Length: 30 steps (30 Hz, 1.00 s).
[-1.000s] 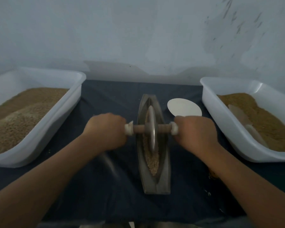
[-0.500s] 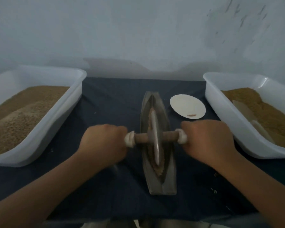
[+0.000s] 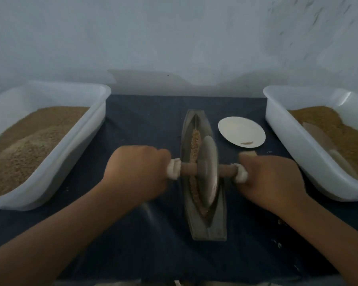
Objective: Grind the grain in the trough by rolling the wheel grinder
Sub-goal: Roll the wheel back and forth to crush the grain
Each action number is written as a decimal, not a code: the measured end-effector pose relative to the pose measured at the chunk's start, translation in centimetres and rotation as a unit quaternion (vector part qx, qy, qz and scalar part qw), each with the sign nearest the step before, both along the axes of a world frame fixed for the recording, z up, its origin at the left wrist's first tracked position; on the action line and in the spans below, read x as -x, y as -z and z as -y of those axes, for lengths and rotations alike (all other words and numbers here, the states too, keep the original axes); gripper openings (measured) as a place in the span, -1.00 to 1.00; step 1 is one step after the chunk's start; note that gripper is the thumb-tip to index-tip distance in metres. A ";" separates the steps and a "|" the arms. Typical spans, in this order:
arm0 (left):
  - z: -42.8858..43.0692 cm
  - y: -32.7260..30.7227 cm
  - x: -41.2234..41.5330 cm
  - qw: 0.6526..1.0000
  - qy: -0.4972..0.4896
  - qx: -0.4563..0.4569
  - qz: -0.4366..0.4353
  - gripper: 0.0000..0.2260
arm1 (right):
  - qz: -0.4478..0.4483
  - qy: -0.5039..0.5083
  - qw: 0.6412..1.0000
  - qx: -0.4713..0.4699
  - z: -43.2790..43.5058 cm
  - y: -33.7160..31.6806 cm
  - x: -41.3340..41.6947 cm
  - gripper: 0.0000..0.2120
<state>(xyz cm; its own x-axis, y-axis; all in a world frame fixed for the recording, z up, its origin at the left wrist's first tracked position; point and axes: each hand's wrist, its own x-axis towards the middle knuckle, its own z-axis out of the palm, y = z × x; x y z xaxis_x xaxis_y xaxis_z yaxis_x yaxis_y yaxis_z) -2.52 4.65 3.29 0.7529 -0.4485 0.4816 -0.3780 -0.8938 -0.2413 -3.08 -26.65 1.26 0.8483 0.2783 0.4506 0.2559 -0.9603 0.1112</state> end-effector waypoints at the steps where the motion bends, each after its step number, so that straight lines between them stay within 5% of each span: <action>1: -0.2 0.3 0.0 1.000 0.003 0.014 0.002 -0.67 | 0.003 -0.010 1.000 -0.004 0.3 0.2 0.1 -0.59; 8: 3.0 -2.2 -9.2 0.980 -0.144 0.020 -0.136 -0.80 | -0.017 0.048 0.998 -0.035 -2.4 -2.0 -8.4 -0.69; 13: 2.4 -1.6 -5.7 0.985 -0.120 -0.011 -0.123 -0.81 | -0.051 0.053 0.997 -0.006 -1.6 -1.2 -5.8 -0.67; 19: -0.6 1.3 0.8 0.998 -0.044 0.004 -0.046 -0.70 | 0.030 -0.034 0.999 0.018 -0.1 -0.2 -0.1 -0.61; 26: 2.8 -1.6 -8.8 0.976 -0.151 0.057 -0.144 -0.78 | -0.012 0.063 0.998 0.012 -2.8 -2.5 -8.9 -0.70; 30: 1.5 0.5 -5.9 0.970 -0.141 0.083 -0.179 -0.75 | -0.016 0.040 0.998 0.051 -2.7 -3.4 -6.9 -0.79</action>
